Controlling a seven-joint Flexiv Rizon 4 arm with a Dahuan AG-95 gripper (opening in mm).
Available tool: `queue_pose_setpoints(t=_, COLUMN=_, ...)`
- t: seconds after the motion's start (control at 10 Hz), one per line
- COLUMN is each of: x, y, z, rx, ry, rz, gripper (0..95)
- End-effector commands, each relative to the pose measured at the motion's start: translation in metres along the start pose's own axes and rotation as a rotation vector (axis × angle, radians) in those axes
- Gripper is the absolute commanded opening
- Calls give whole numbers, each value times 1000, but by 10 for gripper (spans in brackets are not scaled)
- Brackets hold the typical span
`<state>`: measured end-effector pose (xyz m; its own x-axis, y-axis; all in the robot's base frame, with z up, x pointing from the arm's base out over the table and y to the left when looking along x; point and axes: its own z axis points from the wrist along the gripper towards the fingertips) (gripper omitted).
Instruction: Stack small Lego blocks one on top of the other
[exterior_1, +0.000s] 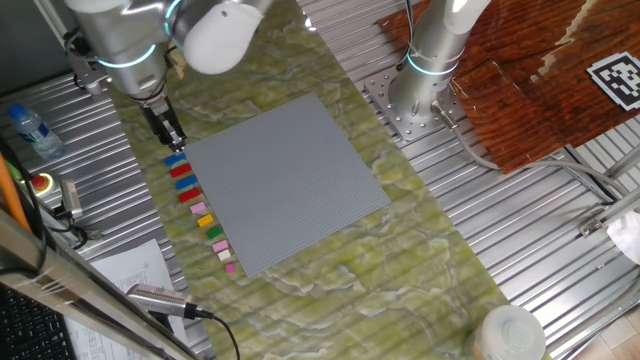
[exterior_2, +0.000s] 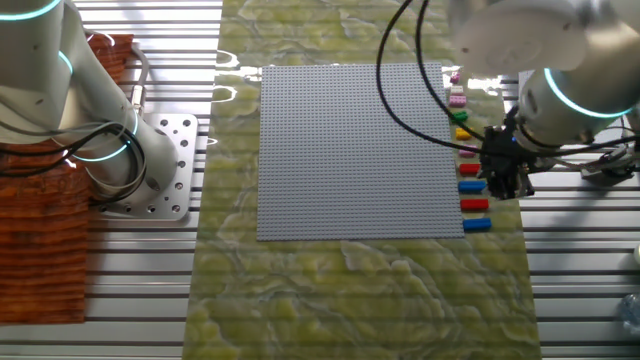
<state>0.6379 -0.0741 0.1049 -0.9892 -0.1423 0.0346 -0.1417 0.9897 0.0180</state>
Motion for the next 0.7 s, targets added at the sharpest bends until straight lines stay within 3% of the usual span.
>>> queue_pose_setpoints(t=0.1, x=2, y=-3, z=3, rx=5, ry=-13, rz=14, gripper=190)
queue_pose_setpoints(t=0.3, x=6, y=-12, z=15, rx=5, ry=-13, rz=14, gripper=190)
queue_pose_setpoints(t=0.4, x=8, y=-16, z=23, rx=6, ry=-26, rz=18, gripper=380)
queue_pose_setpoints(t=0.7, x=9, y=-20, z=30, rx=15, ry=-37, rz=57, gripper=380)
